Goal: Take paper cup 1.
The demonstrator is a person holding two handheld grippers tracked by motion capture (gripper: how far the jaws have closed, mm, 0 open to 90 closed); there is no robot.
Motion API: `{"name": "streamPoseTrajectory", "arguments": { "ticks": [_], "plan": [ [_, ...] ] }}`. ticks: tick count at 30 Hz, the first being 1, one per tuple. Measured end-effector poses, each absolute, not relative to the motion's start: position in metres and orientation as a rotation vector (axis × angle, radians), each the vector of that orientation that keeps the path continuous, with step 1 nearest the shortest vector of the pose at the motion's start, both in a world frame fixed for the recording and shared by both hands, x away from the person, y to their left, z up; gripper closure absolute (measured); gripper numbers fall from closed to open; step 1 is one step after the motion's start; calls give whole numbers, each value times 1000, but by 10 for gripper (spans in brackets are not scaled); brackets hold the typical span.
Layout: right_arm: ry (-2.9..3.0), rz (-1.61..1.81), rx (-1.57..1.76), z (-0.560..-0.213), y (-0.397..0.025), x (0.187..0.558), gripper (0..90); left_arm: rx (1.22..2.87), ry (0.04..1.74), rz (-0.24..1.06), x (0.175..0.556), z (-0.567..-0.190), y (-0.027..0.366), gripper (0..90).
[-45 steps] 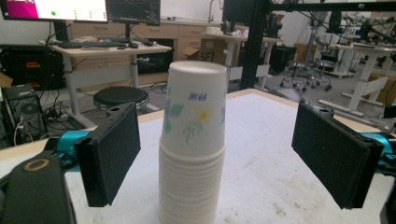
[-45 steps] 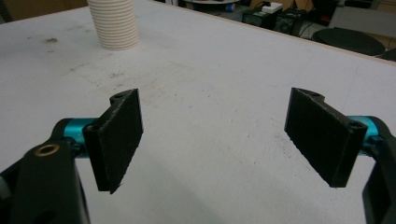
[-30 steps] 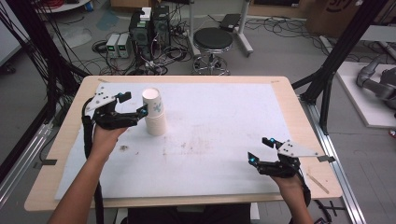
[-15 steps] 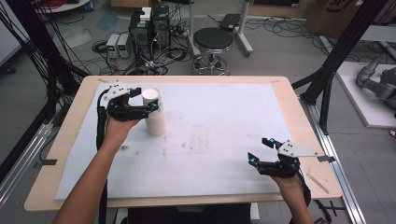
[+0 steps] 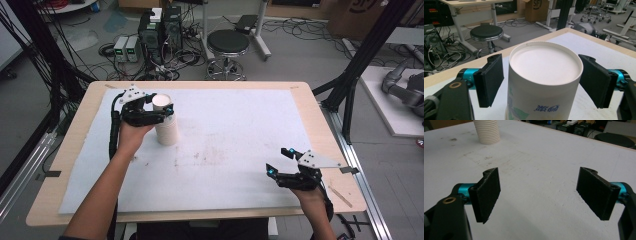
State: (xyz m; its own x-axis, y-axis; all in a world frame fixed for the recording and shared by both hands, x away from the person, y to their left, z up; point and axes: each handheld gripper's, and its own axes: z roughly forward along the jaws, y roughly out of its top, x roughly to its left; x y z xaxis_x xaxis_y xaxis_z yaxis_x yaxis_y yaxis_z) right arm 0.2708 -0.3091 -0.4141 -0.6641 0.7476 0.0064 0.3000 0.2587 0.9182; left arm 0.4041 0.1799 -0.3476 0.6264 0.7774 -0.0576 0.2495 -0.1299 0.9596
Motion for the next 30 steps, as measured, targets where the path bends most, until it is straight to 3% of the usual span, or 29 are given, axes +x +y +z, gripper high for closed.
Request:
{"name": "streamPoseTrajectory", "arguments": {
  "ticks": [9, 19, 30],
  "plan": [
    [2098, 1388, 952, -414, -310, 271, 200, 1661, 835, 552, 404, -347, 181, 333],
    [2099, 1384, 947, -414, -310, 271, 200, 1637, 828, 554, 403, -341, 183, 340],
    [2097, 1390, 945, -413, -310, 271, 200, 1552, 786, 561, 397, -311, 187, 344]
  ]
}}
